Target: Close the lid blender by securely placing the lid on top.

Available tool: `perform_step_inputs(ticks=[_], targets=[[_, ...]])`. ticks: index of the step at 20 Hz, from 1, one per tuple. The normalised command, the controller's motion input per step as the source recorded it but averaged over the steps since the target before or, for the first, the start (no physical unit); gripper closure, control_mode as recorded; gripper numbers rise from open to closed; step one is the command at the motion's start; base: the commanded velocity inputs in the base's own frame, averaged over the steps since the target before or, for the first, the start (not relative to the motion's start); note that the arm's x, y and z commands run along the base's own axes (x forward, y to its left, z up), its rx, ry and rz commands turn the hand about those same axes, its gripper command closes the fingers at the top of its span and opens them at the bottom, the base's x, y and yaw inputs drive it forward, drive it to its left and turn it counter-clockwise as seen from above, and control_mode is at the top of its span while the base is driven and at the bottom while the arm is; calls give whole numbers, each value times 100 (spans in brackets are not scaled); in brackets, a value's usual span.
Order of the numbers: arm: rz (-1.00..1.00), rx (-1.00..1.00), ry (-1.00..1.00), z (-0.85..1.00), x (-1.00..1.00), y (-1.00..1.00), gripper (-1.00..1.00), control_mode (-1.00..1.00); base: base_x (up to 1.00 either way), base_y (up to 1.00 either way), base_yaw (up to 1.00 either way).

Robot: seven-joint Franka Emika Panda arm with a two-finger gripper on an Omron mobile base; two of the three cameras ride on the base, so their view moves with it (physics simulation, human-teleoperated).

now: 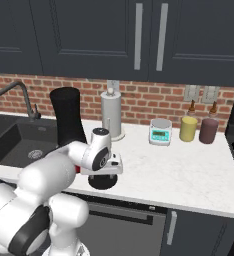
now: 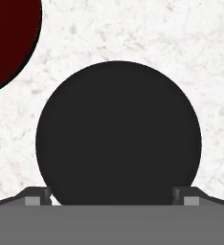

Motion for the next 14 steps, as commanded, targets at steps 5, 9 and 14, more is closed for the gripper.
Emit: perform_step_inputs(ticks=[5, 9, 14], targets=[[1, 0, 0, -13, 15, 0, -100, -100, 0, 0, 0], [1, 0, 0, -16, 13, 0, -100, -100, 0, 0, 0], [1, 0, 0, -13, 14, 0, -100, -100, 0, 0, 0]])
